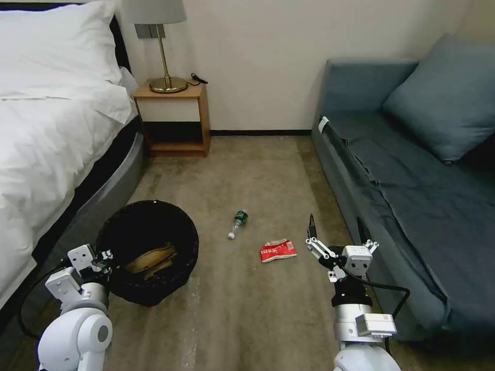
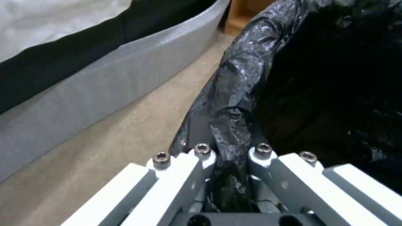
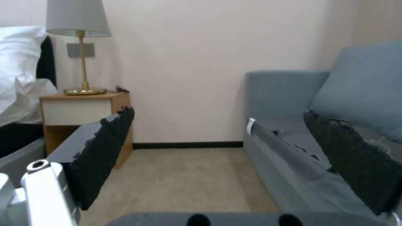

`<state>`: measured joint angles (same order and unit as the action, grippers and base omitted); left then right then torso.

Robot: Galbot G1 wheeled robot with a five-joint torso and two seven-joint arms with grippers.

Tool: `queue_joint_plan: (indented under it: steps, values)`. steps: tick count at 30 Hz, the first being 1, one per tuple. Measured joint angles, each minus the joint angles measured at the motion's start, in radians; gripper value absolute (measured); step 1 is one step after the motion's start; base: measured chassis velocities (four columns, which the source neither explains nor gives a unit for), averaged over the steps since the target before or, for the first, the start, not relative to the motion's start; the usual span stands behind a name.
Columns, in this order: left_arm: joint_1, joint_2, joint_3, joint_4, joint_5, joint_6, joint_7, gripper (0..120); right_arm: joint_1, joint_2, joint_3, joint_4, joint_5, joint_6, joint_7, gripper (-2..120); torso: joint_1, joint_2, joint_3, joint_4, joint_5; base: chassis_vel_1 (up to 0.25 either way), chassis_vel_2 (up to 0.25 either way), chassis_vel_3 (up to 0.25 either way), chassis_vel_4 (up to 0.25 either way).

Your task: Pick up the trash bin, then pick up the garbage on the floor and place it into the trash bin.

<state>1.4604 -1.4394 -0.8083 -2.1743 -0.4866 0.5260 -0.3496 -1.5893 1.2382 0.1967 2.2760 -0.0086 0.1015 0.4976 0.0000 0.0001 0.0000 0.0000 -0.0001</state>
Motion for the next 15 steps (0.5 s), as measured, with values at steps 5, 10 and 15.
queue_joint_plan:
  steps: [5,10,15]
  values:
    - [-0.003,0.002,-0.001,0.008,-0.002,-0.002,0.000,3,0.011,-0.008,-0.003,-0.012,0.004,-0.001,0.000,100,0.000,0.000,0.000,0.0000,0.0000,-0.161,0.178,0.160,-0.176]
    - [-0.005,0.003,-0.001,0.013,-0.002,-0.004,-0.001,3,0.019,-0.011,-0.004,-0.019,0.008,-0.004,0.000,100,0.000,0.000,0.000,0.0000,0.0000,-0.136,0.138,0.143,-0.137]
    - [-0.009,0.008,-0.003,0.019,-0.007,-0.004,-0.001,3,0.033,-0.018,-0.008,-0.029,0.015,-0.014,0.000,100,0.000,0.000,0.000,-0.0002,0.0003,-0.129,0.099,0.118,-0.135]
